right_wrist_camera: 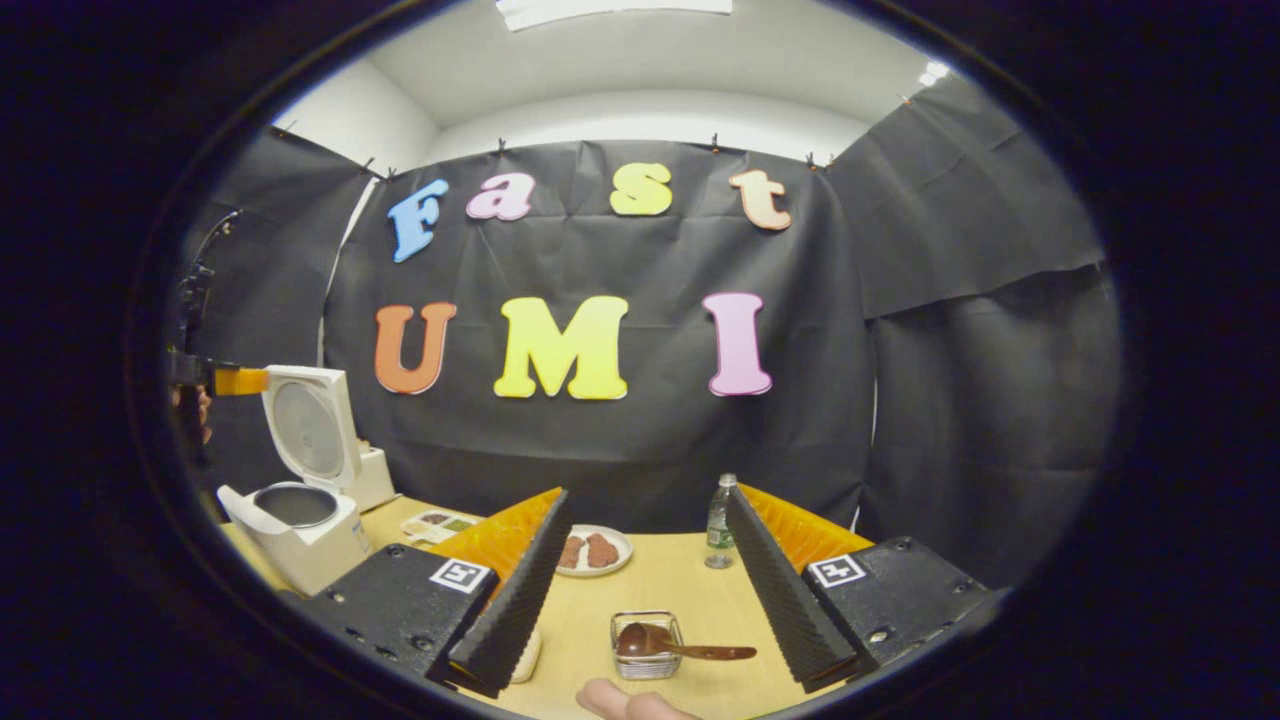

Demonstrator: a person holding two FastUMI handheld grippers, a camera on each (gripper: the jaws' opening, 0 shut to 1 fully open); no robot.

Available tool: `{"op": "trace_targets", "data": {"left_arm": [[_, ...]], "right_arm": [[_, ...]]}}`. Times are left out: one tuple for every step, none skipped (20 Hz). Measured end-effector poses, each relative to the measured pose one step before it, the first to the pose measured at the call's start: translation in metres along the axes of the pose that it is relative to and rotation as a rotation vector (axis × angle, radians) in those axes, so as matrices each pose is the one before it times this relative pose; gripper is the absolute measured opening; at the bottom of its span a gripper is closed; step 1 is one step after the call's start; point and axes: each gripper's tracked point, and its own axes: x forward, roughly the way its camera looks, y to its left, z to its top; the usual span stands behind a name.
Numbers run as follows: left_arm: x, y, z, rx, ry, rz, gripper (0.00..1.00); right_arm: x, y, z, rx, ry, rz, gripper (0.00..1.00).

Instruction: Close the left gripper, press the button to open the rice cooker; take a wooden spoon from the chopstick holder with the right hand, scoop a spoonful of rice and pour it into the rice cooker, then put the wooden spoon back into the chopstick holder.

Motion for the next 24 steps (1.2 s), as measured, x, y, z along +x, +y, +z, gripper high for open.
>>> {"op": "trace_targets", "data": {"left_arm": [[0.00946,-0.00093,0.00715,-0.00495,-0.00367,-0.02052,0.95],[0.00965,-0.00544,0.0036,-0.0073,0.01233,-0.041,0.95],[0.01022,0.00298,0.00556,-0.00823,0.00087,-0.00812,0.95],[0.00945,0.00476,0.00355,-0.0058,0.01399,0.00284,0.95],[0.00717,0.00679,0.00438,-0.0026,0.0059,0.00543,0.95],[0.00846,0.00764,0.00526,0.00561,-0.01106,0.01863,0.95],[0.01021,0.00898,0.00426,0.01502,-0.00297,0.02072,0.95],[0.01068,0.00668,-0.0001,0.01406,0.0045,0.02238,0.95],[0.00986,0.00287,-0.00107,0.0061,0.0022,0.01149,0.95],[0.00928,0.00129,0.00452,-0.00449,-0.01642,-0.00868,0.95],[0.00916,0.00144,0.00494,-0.01178,-0.01779,-0.00948,0.95],[0.00983,0.0049,0.00261,-0.0135,-0.00678,-0.00349,0.95],[0.01019,0.00446,-0.00305,-0.01925,0.01345,-0.00002,0.95],[0.00903,0.00267,-0.00304,-0.01717,0.0128,0.00024,0.95],[0.00732,0.00242,-0.00352,0.00004,0.01301,0.00059,0.95],[0.00554,0.00412,-0.00166,0.01119,0.00641,0.01038,0.95],[0.00943,0.00661,-0.00266,0.01332,0.01481,0.01225,0.94],[0.00807,0.00444,-0.00362,0.00697,0.01114,0.00955,0.94],[0.0065,0.0036,-0.00454,-0.00499,0.01628,0.00572,0.94],[0.00536,0.0022,-0.00641,-0.01645,0.01816,0.00241,0.94],[0.00409,-0.00083,-0.0063,-0.01679,0.02554,-0.00529,0.94],[0.00375,-0.00385,-0.00757,-0.00898,0.02615,-0.01913,0.94],[0.00015,-0.0025,-0.00414,0.00325,0.02624,-0.01052,0.93],[0.00173,0.00239,0.00021,0.02203,-0.0011,0.01686,0.93]], "right_arm": [[-0.00268,0.00445,0.00189,0.01142,0.00629,0.0222,0.95],[-0.002,0.00063,0.00076,0.00394,0.00015,0.01179,0.94],[-0.00289,0.00056,0.00099,0.00388,-0.00158,0.01753,0.94],[-0.00266,0.00339,0.00151,0.00375,-0.00087,0.02329,0.94],[0.00029,0.00033,-0.00129,0.00302,0.00392,0.01101,0.94],[-0.00008,-0.00487,0.00144,-0.0014,0.0022,-0.00695,1.0],[-0.00084,-0.0073,0.00269,-0.00395,0.00069,-0.01586,0.94],[-0.00161,-0.00603,0.00173,-0.00408,0.00078,-0.01675,0.94],[-0.00186,-0.00347,0.00296,-0.00066,-0.00486,-0.0166,0.94],[-0.00167,-0.00313,0.00168,-0.0021,-0.00341,-0.01361,1.0],[-0.00189,-0.002,0.00281,0.00039,-0.00822,-0.01297,1.0],[-0.00045,0.00078,0.0051,-0.00244,-0.01202,-0.00329,0.94],[-0.0015,0.00098,0.00248,-0.00453,-0.00794,-0.0041,1.0],[-0.00122,-0.00091,0.00076,-0.00619,-0.00218,-0.00831,1.0],[-0.0019,0.00077,0.00113,-0.00175,-0.0027,-0.00405,0.94],[-0.00278,0.00314,0.00125,-0.00253,-0.00187,0.00321,1.0],[-0.0022,0.00142,0.00045,-0.0046,0.001,-0.00323,1.0],[-0.00167,-0.00012,-0.00032,-0.00492,-0.00114,-0.00399,0.94],[-0.00139,0.00142,0.00104,-0.00579,0.00002,-0.00453,1.0],[-0.00091,0.00126,-0.00066,-0.00269,0.00189,-0.00209,1.0],[-0.00224,0.00177,-0.00245,0.00055,0.01055,-0.00176,0.94],[-0.00317,0.0015,-0.00457,0.00964,0.0152,-0.00012,0.94],[-0.00409,0.00146,-0.00349,0.00894,0.0127,0.0013,0.94],[-0.00631,0.00137,-0.0021,0.0057,0.00334,0.00606,0.94]]}}
